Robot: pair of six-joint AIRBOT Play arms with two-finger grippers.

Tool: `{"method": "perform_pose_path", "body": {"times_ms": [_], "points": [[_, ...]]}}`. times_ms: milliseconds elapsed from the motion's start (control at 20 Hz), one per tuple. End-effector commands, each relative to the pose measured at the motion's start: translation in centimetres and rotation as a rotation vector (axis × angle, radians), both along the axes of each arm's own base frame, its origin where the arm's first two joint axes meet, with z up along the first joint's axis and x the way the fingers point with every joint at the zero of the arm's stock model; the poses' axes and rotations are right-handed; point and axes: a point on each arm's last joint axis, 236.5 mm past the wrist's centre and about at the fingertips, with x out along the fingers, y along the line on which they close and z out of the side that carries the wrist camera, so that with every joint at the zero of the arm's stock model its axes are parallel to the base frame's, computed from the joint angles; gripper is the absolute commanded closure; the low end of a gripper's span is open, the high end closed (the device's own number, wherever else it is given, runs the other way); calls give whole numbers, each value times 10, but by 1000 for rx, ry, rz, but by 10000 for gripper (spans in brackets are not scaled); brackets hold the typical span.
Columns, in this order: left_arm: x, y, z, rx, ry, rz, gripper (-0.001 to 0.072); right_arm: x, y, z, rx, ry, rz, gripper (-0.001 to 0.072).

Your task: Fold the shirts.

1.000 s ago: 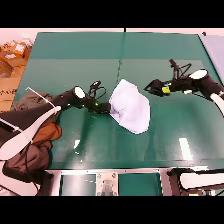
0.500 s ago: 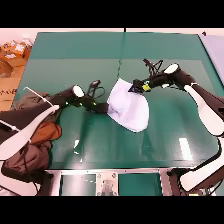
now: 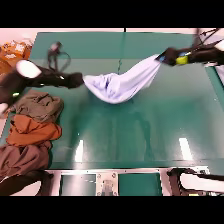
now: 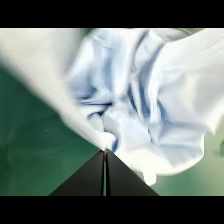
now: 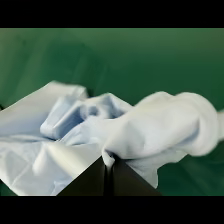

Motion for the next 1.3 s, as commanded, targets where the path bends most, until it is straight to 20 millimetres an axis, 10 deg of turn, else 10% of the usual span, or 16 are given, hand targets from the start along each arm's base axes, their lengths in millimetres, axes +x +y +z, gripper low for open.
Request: {"method": "perform_pose_path", "body": {"times_ms": [0,250,600,750,950,1100,1250], "points": [[-30,22,116,-90,-269,92,685,-56,-17,105,-32,-241,-65,695],[-79,50,250,-75,-625,145,684,-147,-24,207,-58,-511,-179,694],[-68,91,316,65,-825,278,683,-187,-45,219,-124,-538,-322,693],[-8,79,264,88,-698,262,682,-167,-49,154,-106,-355,-314,693],[76,16,128,81,-443,38,681,-140,-54,-8,-30,2,-336,693],[103,-46,20,51,-281,-113,681,-121,-46,-134,58,169,-389,692],[104,-74,-73,53,-83,-151,679,-105,-45,-218,39,305,-395,692]]}}
